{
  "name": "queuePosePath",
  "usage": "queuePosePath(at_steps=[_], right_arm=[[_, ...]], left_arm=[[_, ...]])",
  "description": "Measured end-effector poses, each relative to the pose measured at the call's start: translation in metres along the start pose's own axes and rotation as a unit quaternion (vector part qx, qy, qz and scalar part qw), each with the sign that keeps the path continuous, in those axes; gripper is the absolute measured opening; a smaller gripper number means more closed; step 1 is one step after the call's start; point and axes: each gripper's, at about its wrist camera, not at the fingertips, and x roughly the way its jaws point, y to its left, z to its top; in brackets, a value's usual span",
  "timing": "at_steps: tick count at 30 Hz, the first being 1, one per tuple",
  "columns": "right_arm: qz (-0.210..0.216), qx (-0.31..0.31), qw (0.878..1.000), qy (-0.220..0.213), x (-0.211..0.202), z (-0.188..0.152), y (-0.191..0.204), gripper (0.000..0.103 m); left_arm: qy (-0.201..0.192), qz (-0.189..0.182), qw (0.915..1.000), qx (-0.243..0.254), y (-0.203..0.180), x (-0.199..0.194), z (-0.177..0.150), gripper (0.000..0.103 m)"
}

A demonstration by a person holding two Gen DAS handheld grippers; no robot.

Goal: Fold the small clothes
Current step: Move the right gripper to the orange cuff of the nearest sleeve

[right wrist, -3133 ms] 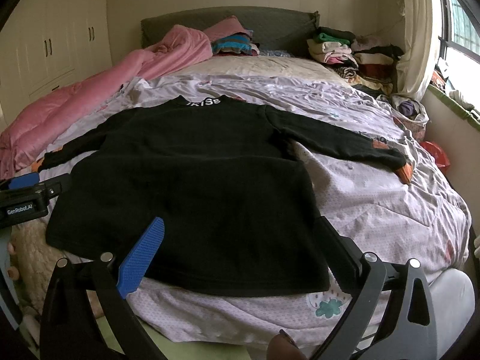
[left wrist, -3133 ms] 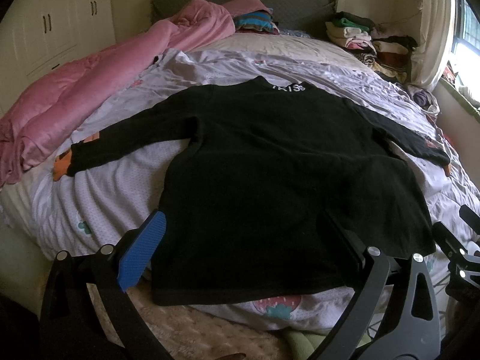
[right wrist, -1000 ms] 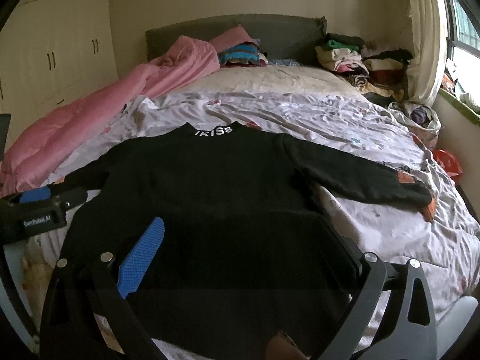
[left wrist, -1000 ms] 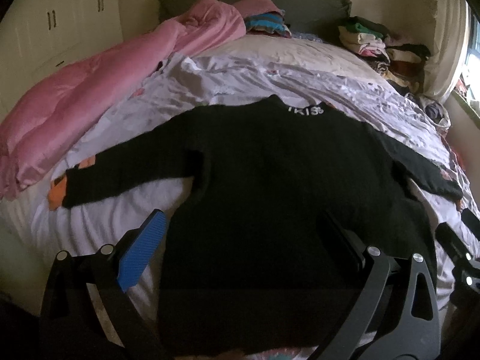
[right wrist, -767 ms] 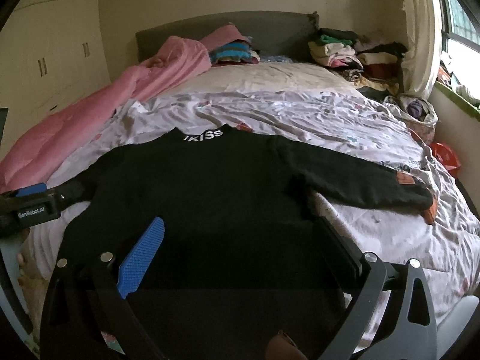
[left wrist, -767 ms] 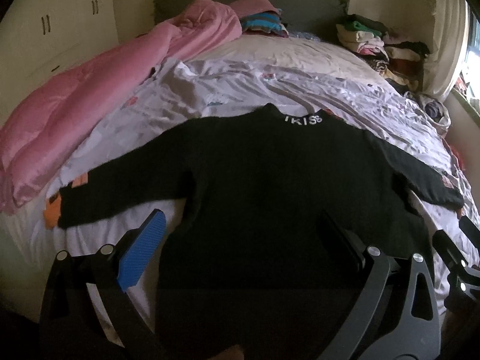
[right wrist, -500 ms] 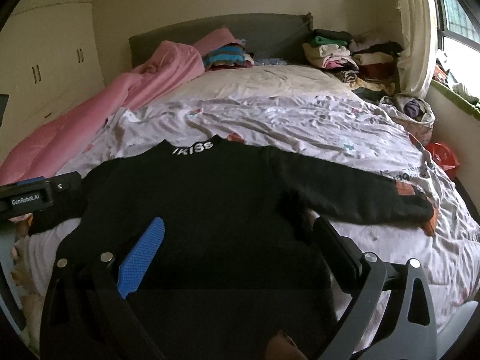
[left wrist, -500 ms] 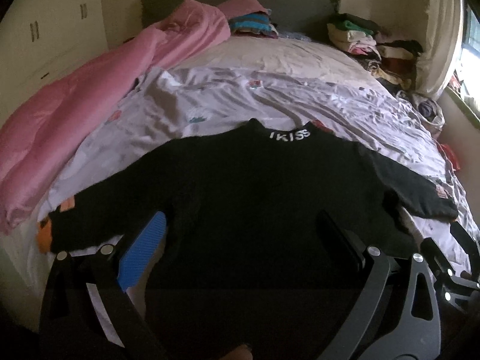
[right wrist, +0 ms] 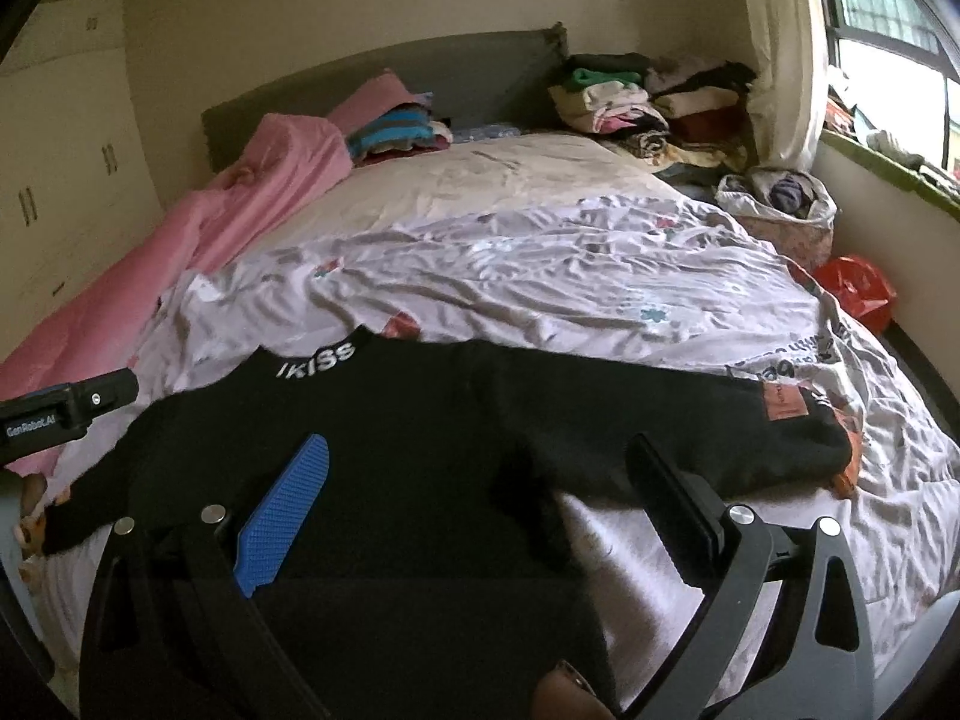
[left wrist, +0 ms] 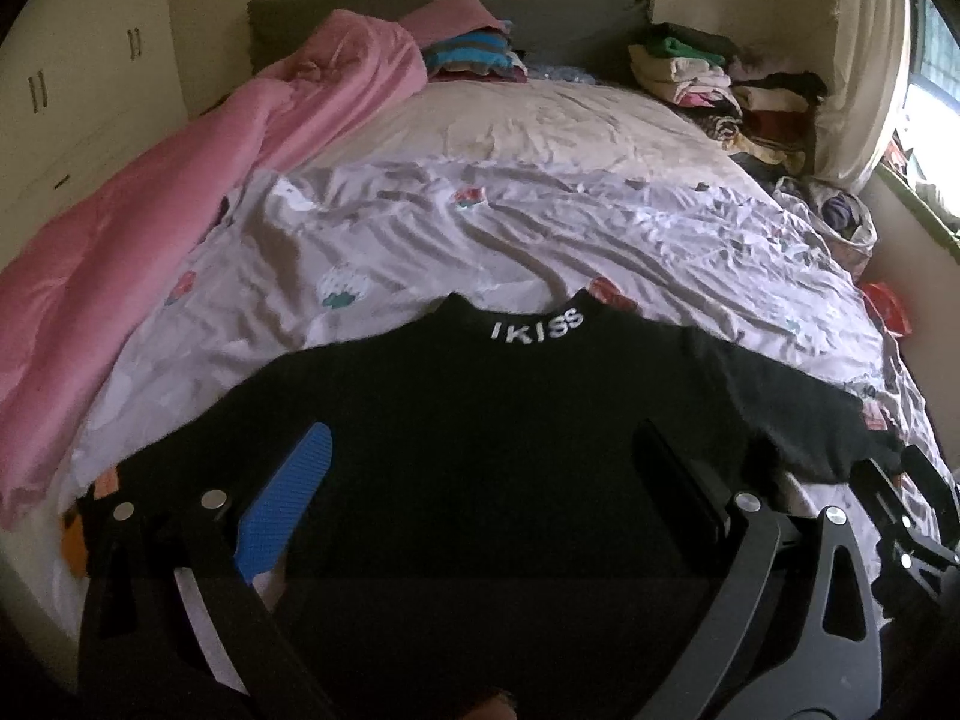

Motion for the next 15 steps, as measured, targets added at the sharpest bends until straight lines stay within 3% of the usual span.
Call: queuePosePath(at_steps=[15], right_arm=[[-0.071, 0.083, 0.994, 0.011, 0.04, 0.015, -0.074, 0.099]], left_arm=[[0.014, -0.006, 0.9995, -0.028, -0.002, 0.062, 0.009, 0.094]])
